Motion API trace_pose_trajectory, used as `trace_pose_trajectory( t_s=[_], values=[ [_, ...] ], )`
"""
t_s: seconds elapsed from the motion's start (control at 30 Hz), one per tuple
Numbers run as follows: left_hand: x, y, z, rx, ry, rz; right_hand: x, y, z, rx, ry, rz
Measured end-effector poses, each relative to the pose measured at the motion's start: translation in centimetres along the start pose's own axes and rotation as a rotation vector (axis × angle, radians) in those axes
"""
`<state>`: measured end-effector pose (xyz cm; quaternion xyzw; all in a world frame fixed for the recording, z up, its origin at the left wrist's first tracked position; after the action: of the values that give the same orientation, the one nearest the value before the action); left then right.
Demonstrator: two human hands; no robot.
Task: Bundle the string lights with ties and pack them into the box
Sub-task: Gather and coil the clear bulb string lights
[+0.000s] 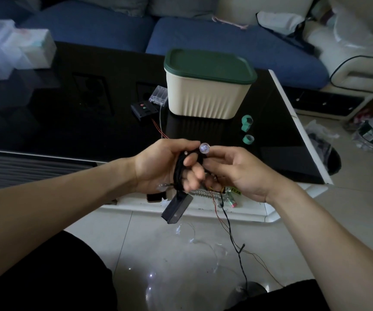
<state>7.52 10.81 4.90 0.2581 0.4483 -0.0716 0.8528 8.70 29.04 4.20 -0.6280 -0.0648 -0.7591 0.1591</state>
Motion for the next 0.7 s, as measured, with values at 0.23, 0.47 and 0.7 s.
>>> trace_pose_trajectory(
  t_s=[0.23,0.47,0.7],
  values=[
    [-0.2,-0.1,0.2,0.014,-0.039,0.131,0.0,0.3,-0.1,-0.063,-0.035,0.054],
    [0.6,-0.7,-0.6,0.189,-0.101,0.018,-0.3,0.3,-0.4,-0.118,-0.144,0.289],
    [-0.1,-0.9,-0.3,0.172,-0.142,0.058,0.4,-2.7,-0.3,-0.237,-0.068,0.408]
  ],
)
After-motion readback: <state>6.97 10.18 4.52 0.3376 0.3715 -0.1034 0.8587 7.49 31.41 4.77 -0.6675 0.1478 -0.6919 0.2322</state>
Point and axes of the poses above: each hand's wrist, its own z-axis away from the middle knuckle, its own y-axis out of the palm, x = y × z, the point moved 1 cm from there along -z, towards the middle knuckle, and after that the axes turned 10 degrees about -x, right-handed, at the moved point
